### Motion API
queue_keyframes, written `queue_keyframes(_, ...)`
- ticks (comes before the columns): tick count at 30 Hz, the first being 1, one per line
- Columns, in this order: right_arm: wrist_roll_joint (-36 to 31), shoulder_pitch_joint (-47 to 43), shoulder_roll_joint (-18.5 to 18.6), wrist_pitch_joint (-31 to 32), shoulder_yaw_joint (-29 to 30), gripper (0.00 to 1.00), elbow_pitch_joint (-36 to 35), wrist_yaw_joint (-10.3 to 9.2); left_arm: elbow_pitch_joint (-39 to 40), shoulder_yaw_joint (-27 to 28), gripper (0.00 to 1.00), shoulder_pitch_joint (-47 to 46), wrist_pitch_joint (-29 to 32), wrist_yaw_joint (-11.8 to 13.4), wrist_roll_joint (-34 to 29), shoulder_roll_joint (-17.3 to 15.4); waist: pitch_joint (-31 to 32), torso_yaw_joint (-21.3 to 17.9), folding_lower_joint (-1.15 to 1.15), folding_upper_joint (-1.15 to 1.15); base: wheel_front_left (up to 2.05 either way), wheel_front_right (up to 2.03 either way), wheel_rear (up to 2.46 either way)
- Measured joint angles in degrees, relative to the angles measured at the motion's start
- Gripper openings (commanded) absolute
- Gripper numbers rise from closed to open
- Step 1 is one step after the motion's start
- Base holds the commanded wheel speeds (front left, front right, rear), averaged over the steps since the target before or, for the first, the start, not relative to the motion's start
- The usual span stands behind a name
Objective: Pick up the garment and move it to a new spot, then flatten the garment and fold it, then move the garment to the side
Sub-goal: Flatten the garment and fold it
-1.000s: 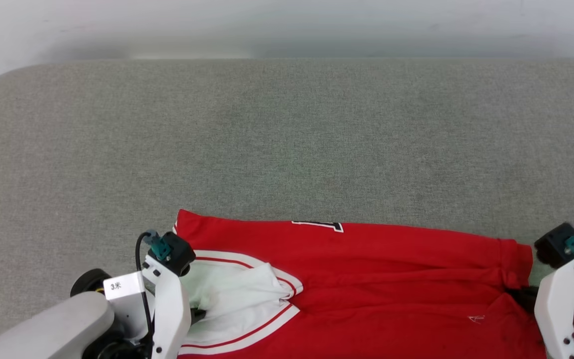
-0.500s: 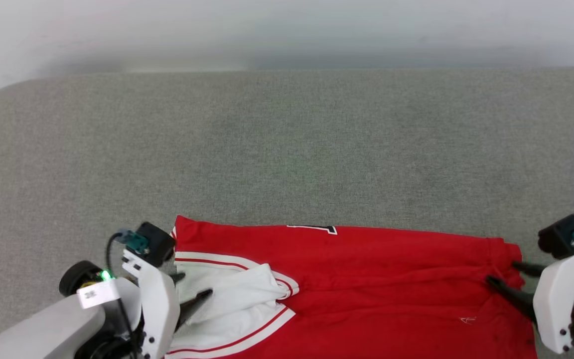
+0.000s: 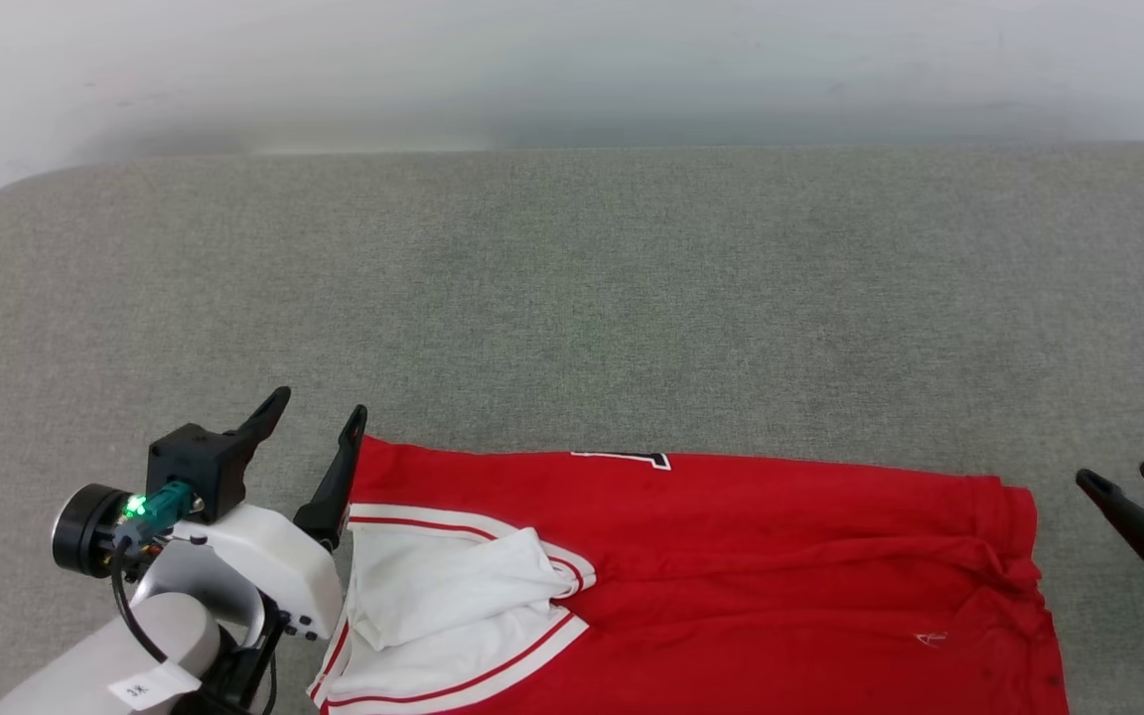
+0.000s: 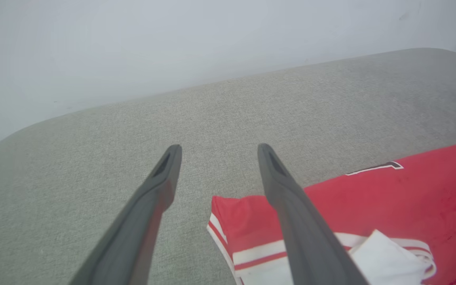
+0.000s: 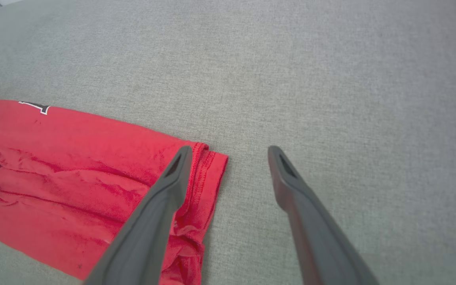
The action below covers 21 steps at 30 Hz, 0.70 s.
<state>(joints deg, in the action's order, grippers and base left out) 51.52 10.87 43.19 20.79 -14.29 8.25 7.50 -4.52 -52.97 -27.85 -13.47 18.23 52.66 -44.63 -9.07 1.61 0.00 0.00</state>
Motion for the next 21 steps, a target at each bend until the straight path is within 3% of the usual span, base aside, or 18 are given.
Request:
queue_keyframes(4, 2.5, -2.1, -2.3, 1.0, 3.3, 1.0, 2.9, 0.0, -0.2, 4.1, 1.0, 2.6, -1.4, 3.6, -3.2, 2.9, -0.5, 0.4, 0.0, 0.0, 0.0, 0.0, 0.0)
queue_keyframes(6, 4.9, -3.0, -4.7, 1.8, 4.9, 1.0, 4.0, 0.0, 1.3, 10.3, 1.0, 4.8, -1.4, 5.6, -8.6, 5.5, -1.0, 0.8, 0.0, 0.0, 0.0, 0.0, 0.0)
queue_keyframes(9, 6.5, -3.9, -6.4, 3.2, 5.3, 1.0, 4.8, 0.0, 2.6, 15.7, 1.0, 9.0, -1.5, 6.5, -14.0, 8.5, -1.4, 1.1, 0.0, 0.0, 0.0, 0.0, 0.0)
queue_keyframes(11, 7.2, -4.2, -7.2, 3.7, 5.2, 1.0, 5.0, 0.0, 2.9, 17.5, 1.0, 10.5, -1.5, 6.6, -15.6, 9.6, -1.6, 1.2, 0.0, 0.0, 0.0, 0.0, 0.0)
queue_keyframes(14, 8.4, -5.1, -8.7, 5.7, 4.2, 1.0, 5.7, 0.0, 3.8, 23.7, 1.0, 14.9, -1.5, 5.9, -21.9, 14.1, -2.1, 1.9, 0.0, 0.0, 0.0, 0.0, 0.0)
queue_keyframes(21, 11.0, -6.3, -10.3, 10.1, 1.1, 1.0, 5.4, 0.0, 4.0, 31.7, 1.0, 20.5, -1.5, 2.4, -31.4, 21.3, -2.5, 2.9, 0.0, 0.0, 0.0, 0.0, 0.0)
